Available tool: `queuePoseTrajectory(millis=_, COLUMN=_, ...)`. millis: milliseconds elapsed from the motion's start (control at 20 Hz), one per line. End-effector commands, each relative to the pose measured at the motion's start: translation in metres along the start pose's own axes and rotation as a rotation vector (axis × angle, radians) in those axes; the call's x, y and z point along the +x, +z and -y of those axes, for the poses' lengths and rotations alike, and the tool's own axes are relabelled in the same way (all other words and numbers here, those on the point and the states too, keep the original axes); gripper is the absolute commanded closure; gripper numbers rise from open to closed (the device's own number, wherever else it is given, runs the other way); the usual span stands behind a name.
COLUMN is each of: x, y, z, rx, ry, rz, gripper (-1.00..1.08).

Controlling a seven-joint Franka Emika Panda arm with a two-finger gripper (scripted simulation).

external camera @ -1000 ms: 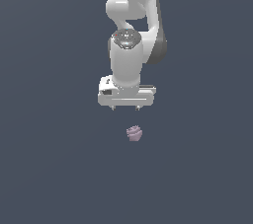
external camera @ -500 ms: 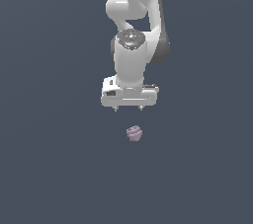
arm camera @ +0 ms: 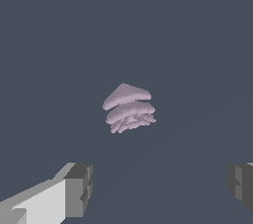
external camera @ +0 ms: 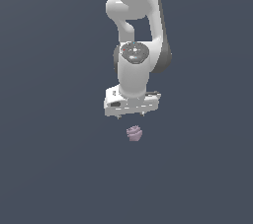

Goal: Pick up the object and move it to a goal position.

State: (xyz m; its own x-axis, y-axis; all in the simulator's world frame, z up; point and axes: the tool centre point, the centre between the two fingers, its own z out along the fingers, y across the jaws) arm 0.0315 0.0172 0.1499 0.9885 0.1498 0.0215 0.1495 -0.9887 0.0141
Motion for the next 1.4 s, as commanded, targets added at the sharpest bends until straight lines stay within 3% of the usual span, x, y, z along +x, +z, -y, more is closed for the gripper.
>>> queuePoseTrajectory(millis=0, x=0.008, y=0.011, z=0.003, rx=0.002, ry=-0.05, rz=0.005, gripper=-0.92)
queuePoseTrajectory(millis=550, x=0.035, y=0.055, z=0.016, rx=0.015, ry=-0.231, rz=0.018, gripper=-0.92)
queuePoseTrajectory(millis=1000, x=0.036, y=0.063, z=0.017, rx=0.016, ry=-0.245, rz=0.02, gripper=-0.92)
queuePoseTrajectory(millis=1350, x=0.035, y=0.095, z=0.018, rx=0.017, ry=-0.249, rz=0.02, gripper=-0.92)
